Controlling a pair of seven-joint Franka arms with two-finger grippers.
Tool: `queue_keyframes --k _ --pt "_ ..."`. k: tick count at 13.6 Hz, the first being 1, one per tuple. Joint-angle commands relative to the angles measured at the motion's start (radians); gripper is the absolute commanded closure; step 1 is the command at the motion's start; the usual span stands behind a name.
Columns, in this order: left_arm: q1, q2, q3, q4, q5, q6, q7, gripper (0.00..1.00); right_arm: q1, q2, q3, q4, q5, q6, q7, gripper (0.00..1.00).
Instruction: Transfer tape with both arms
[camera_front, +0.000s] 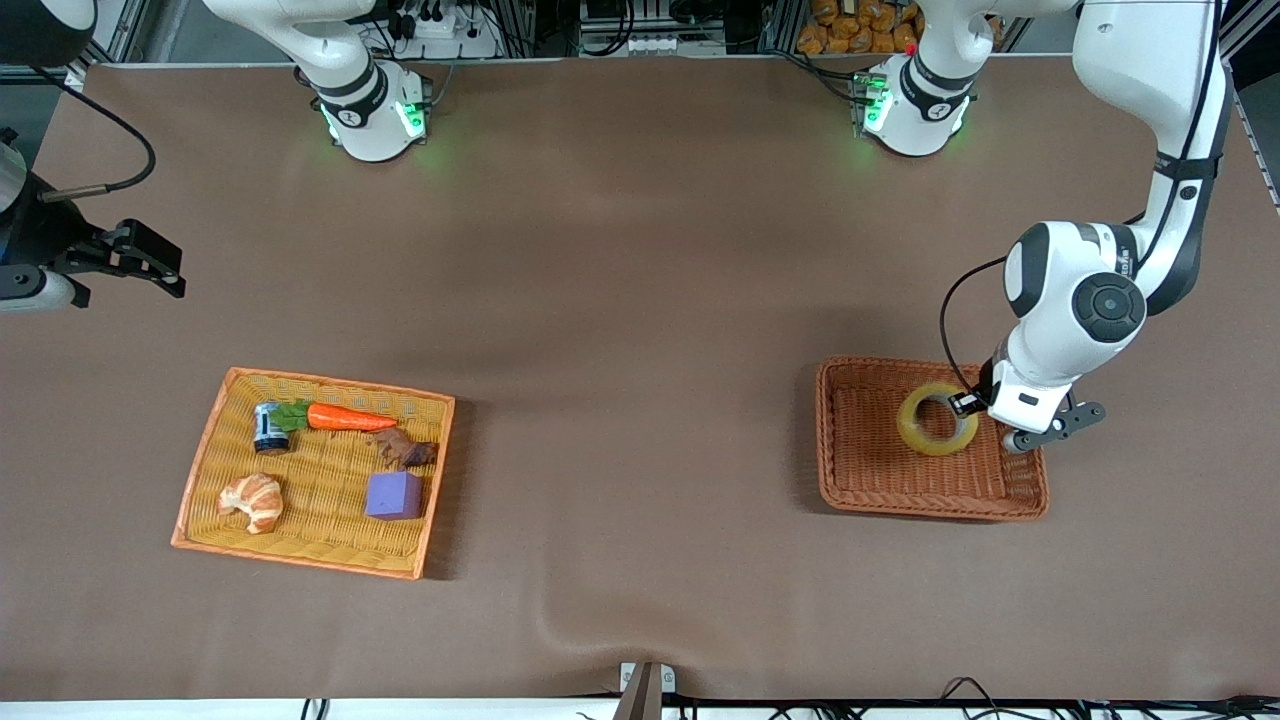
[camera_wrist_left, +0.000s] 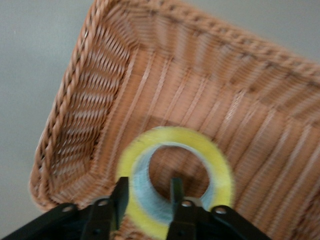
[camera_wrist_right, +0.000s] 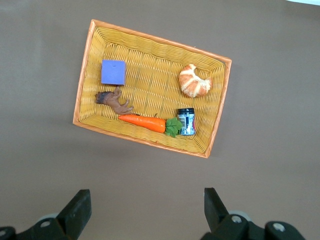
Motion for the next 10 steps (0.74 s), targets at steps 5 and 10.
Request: queue_keyframes --k 5,10 --pt "0.005 -0.126 -0.011 0.228 0.011 -0.265 0.025 0.00 0.001 -0.005 -0.006 -0.008 -0.011 0.016 0.027 0.00" --pt "0.008 -0.216 -0.011 0.429 0.014 -0.569 0.249 0.00 -0.014 -0.008 -0.009 -0.008 -0.003 0.016 0.133 0.00"
